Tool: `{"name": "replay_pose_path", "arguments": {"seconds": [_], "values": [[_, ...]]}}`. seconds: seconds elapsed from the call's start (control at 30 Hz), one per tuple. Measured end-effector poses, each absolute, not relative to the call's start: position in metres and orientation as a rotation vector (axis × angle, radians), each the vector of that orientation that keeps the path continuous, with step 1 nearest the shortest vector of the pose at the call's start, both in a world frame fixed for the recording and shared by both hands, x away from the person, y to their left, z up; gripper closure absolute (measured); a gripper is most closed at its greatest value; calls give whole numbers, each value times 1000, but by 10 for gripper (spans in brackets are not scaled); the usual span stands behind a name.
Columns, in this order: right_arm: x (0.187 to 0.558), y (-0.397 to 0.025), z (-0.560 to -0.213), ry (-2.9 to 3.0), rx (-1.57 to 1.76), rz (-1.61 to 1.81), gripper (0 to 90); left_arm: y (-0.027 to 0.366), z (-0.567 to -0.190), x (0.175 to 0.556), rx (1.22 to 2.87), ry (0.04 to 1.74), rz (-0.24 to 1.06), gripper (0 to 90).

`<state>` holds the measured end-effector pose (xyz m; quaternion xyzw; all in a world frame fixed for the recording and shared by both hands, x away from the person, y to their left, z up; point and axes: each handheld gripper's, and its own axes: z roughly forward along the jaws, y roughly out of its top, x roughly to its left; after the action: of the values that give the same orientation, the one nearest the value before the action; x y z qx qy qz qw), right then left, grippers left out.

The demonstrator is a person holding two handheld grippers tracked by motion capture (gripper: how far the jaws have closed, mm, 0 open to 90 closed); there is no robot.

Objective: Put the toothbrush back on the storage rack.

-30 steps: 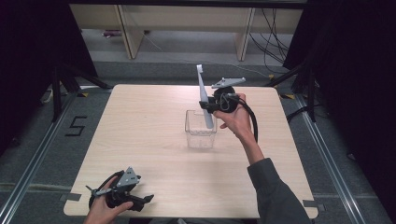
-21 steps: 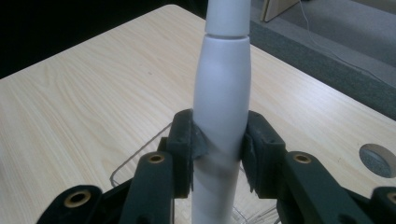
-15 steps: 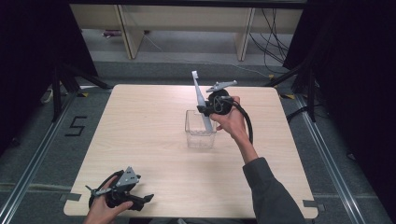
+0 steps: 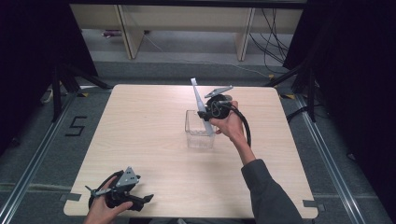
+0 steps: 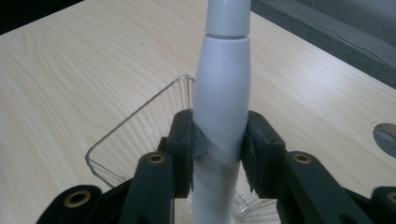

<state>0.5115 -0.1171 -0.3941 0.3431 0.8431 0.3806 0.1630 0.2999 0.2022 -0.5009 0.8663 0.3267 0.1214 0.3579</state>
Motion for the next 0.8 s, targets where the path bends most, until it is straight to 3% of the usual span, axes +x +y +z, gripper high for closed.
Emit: {"name": "replay_pose_path", "arguments": {"seconds": [0.8], "values": [[515, -96, -418, 2538, 1013, 916, 670, 203, -500, 300, 2244, 840, 318, 150]]}}
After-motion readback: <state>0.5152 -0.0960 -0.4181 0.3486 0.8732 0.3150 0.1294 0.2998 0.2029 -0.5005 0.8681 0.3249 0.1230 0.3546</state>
